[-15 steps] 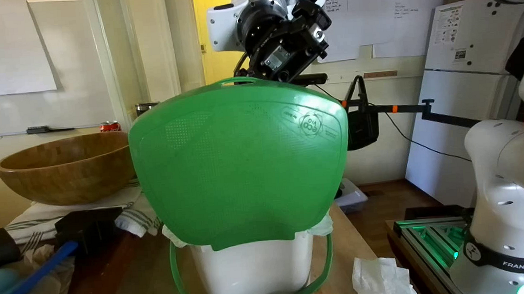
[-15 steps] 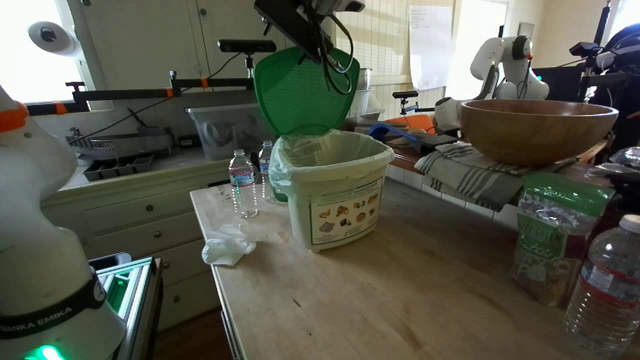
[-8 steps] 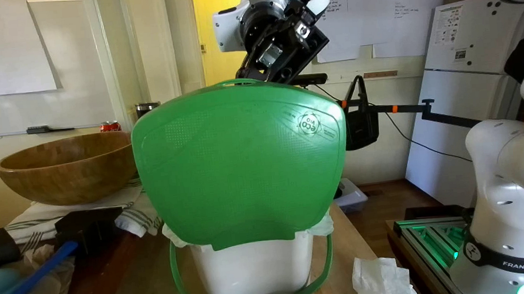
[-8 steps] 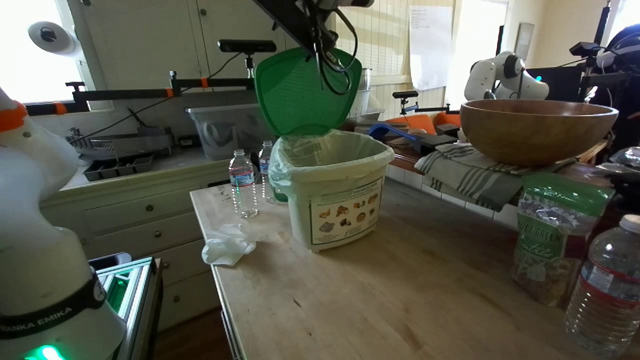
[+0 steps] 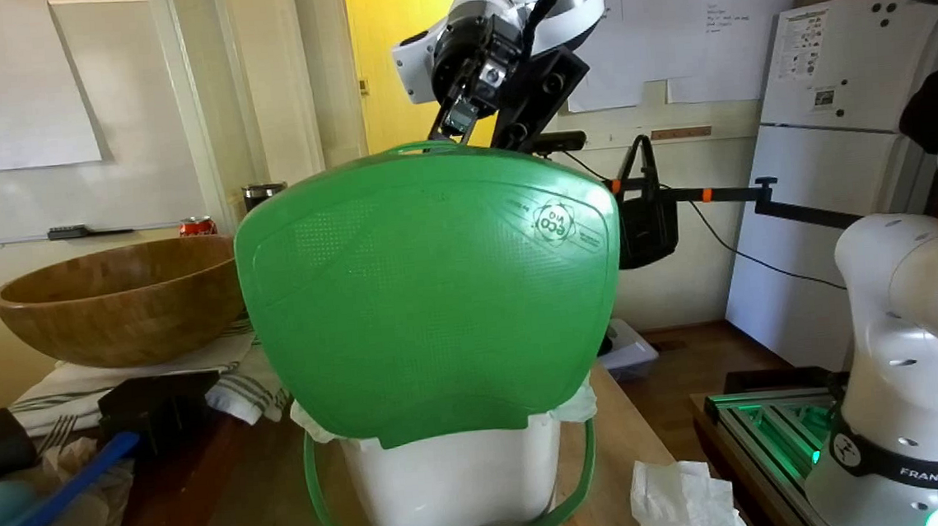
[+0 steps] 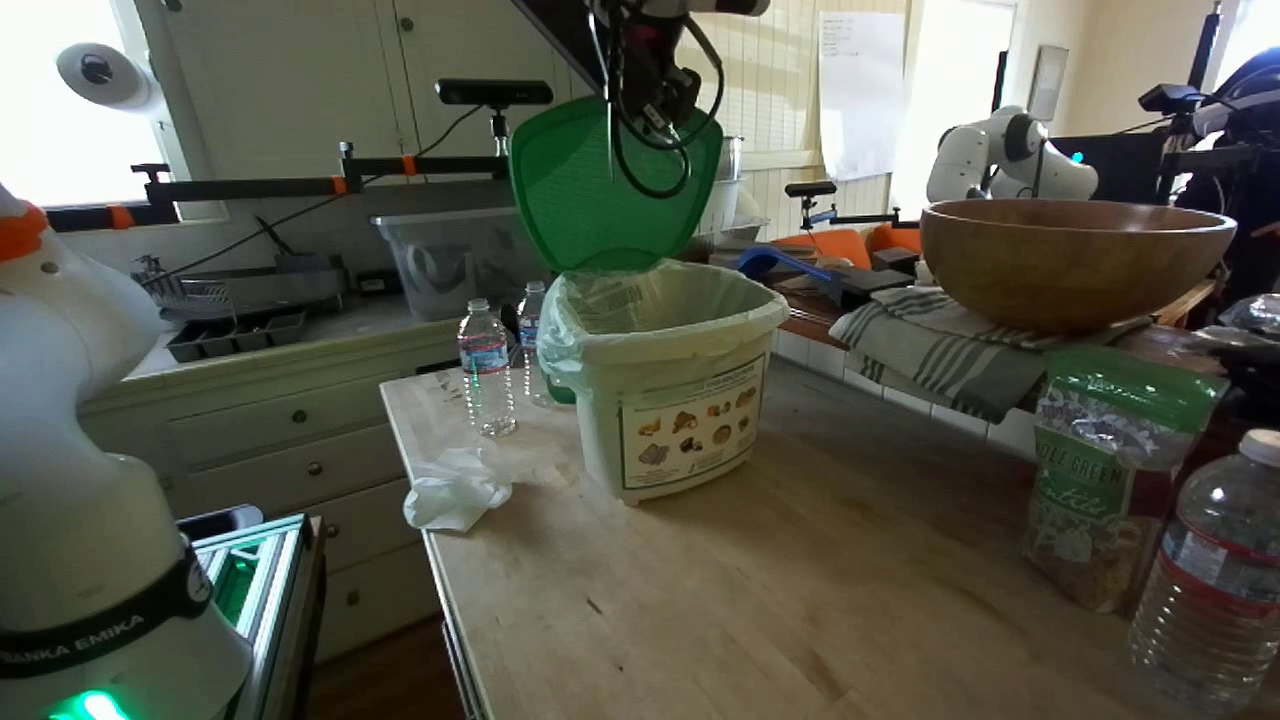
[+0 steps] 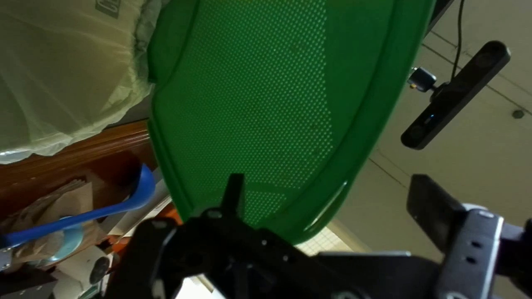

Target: Open the bin.

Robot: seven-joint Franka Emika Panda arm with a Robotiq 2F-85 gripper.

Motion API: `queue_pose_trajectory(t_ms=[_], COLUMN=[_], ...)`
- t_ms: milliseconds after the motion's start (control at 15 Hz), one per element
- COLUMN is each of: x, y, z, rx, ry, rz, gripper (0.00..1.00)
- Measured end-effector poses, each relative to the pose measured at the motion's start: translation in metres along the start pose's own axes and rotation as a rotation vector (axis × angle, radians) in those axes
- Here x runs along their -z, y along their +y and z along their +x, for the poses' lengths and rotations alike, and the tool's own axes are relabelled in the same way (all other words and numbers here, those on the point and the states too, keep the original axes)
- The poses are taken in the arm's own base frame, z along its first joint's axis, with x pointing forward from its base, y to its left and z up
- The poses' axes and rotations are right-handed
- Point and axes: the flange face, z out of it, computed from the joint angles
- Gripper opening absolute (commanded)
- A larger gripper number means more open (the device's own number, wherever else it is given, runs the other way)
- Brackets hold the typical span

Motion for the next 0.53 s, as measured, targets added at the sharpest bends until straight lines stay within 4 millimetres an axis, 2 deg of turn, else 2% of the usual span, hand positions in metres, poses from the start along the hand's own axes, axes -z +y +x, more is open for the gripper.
queue_pose_trajectory(t_ms=[333, 533], x=[0.021, 0.039], y=[0.01, 0.018], z=[-0.006, -0.016], rx=[-0.1, -0.158], ry=[0.094, 0.151], rz=[-0.092, -0.132], gripper=[1.0, 1.0])
